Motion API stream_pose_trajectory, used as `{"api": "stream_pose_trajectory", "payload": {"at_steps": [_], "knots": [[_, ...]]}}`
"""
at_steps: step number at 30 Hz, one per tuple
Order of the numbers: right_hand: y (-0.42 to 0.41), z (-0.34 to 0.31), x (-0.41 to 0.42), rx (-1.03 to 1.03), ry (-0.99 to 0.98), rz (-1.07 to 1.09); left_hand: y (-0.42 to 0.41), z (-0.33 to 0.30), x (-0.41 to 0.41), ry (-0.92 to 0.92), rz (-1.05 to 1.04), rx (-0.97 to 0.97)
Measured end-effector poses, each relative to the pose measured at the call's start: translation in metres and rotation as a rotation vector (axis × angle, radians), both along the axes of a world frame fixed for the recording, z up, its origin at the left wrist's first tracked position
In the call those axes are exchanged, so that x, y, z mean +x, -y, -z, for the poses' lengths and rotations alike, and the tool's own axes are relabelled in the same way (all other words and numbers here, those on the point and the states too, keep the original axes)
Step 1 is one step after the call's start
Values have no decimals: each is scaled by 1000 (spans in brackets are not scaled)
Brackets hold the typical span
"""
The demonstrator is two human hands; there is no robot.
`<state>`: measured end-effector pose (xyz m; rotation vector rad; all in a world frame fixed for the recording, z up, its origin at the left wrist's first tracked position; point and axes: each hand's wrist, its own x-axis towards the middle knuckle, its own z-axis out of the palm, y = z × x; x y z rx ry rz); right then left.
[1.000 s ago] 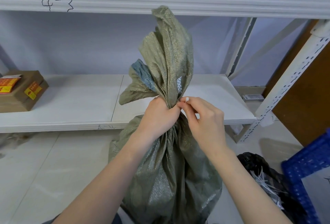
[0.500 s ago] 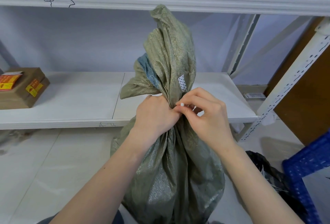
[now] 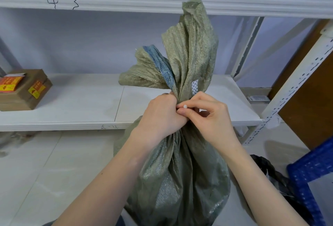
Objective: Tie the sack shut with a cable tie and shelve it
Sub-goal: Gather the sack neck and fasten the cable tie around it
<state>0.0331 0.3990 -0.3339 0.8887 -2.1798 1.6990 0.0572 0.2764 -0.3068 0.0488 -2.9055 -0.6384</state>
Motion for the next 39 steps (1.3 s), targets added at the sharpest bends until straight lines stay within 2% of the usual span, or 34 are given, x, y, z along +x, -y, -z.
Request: {"api": "stream_pose_trajectory", "payload": {"at_steps": [10, 18, 23, 28, 34, 39], "knots": [[-14, 0, -10, 91, 16, 113, 8, -11, -2, 203, 254, 85], [-13, 2, -11, 184, 47, 112, 15, -9, -3, 62, 102, 73], [-12, 3, -10, 188, 54, 106, 20, -18, 1, -92, 32, 92], [-13, 2, -11, 102, 78, 109, 21, -18, 1, -130, 102, 247], [-14, -1, -7, -3, 224, 35, 31, -16, 0, -104, 253, 375], [-11, 2, -7, -34, 295, -13, 31, -8, -3, -176, 305, 374]]}}
